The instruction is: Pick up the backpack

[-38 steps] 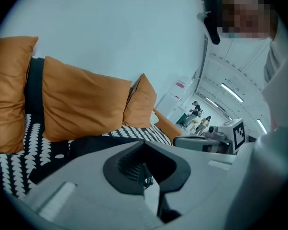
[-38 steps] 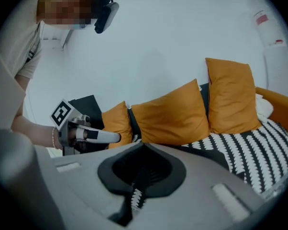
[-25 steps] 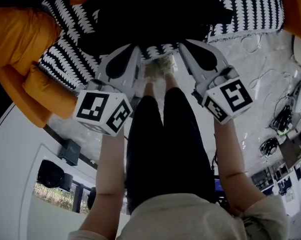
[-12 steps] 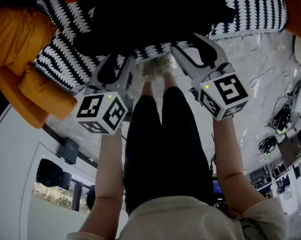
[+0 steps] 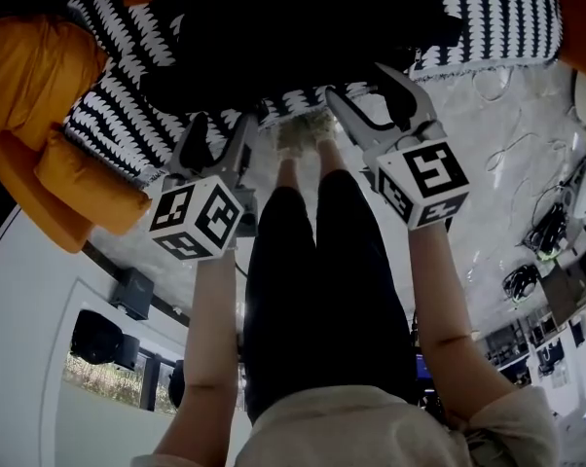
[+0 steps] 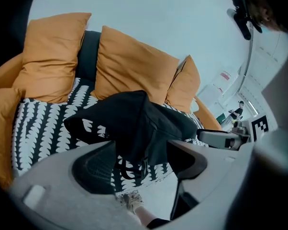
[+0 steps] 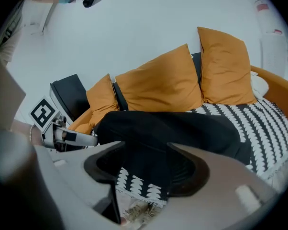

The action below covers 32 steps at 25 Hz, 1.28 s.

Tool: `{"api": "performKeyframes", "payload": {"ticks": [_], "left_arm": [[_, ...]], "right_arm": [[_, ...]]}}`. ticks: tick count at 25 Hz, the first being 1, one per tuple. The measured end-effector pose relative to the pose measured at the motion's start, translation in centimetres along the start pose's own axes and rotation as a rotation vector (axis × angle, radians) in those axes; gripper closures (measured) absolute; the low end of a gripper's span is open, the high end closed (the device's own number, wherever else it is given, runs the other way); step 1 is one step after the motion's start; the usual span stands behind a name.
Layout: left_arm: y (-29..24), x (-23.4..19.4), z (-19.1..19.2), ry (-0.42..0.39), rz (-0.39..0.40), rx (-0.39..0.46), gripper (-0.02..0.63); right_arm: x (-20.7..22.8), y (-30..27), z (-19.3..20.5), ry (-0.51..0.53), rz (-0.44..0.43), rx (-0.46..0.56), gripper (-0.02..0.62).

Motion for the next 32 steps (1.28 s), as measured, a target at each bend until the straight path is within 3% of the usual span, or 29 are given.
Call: {"api": "performKeyframes", "payload": {"ticks": [4,8,13,18,22,26,32], "left_arm": [[-1.1,-1.9,-0.9,0.033,-0.023,0.047,0.287],[-2.1,-3.0,-1.1,0.044,-0.027,0.077,0.287],[-2.1,-8.2,-0.4,0.071,-0.051,0.109,0.287],[-3.5,-5.3,-2.2,0.039,-0.091,0.12,0.292],[-5.3,-2.0,-3.2,0.028,-0.124,0.112,0.346],[-6.5,-1.8,-2.8,0.012,-0.122,0.066,0.454],[-6.5,-1.8,-3.1,-0.011,-0.099,0.074,0.497]], "right_arm": [[-0.4,-2.0,1.2,0.03,-0.046,-0.061,0.303],[-0.6,-3.6,3.3,0.117,-0.02,-0.147,0.282],[-4.4,-7.7,4.7,0.203,-0.004,-0.139,0.282],[-1.6,-7.0,3.2,0.288,-0.003,-0.173,0.282],[2.1,-6.3,2.0,0.377,0.007,-0.197,0.282],[3.9,-7.5,2.3,0.415,0.033,-0.219,0.282],[4.5,-8.8,2.6,0.528,0.069,-0.25,0.282]]}}
Point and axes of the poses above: the fingertips, and each gripper's own axes: y backward along the fingers, x to its right, z out of its underside, the point moved 1 cm from there along y, backward along the fingers, and after that the axes turned 3 degrees about x, right-handed, at the moved point
